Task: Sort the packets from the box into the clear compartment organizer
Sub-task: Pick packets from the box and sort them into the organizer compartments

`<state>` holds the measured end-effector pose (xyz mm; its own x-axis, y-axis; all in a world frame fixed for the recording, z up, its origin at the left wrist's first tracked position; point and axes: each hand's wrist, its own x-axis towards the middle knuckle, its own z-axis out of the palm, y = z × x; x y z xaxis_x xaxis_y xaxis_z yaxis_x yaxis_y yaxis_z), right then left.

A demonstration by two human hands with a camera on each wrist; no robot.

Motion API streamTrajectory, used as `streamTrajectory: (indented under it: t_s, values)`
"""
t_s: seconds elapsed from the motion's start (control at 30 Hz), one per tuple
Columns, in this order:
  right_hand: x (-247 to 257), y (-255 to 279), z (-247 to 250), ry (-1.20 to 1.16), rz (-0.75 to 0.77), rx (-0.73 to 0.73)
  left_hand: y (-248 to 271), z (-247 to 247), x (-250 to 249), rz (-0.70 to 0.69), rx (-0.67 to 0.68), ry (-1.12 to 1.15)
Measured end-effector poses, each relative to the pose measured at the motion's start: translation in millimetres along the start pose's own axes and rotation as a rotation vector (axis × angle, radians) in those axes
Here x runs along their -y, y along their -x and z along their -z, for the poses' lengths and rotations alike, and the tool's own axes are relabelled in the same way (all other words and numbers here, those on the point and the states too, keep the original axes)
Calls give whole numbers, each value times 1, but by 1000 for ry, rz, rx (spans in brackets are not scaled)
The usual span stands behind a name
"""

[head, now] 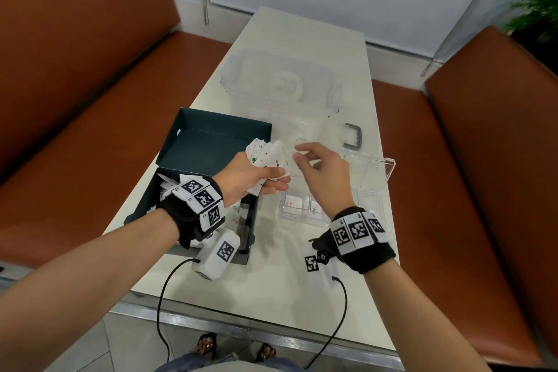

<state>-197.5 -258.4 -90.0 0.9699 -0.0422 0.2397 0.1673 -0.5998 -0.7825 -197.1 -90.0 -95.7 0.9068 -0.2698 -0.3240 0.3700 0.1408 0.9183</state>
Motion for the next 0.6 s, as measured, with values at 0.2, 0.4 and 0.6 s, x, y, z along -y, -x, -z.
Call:
streamTrajectory:
  t_s: [0.2, 0.4, 0.6]
  values:
    - [9, 5, -6, -147, -86, 56, 0, -11, -2, 28, 105, -21]
    - [4, 3, -1, -231, -151, 89, 3, -14, -7, 91, 75, 18]
    - [0, -3, 4, -218, -231, 146, 6, -11, -7, 27, 73, 10]
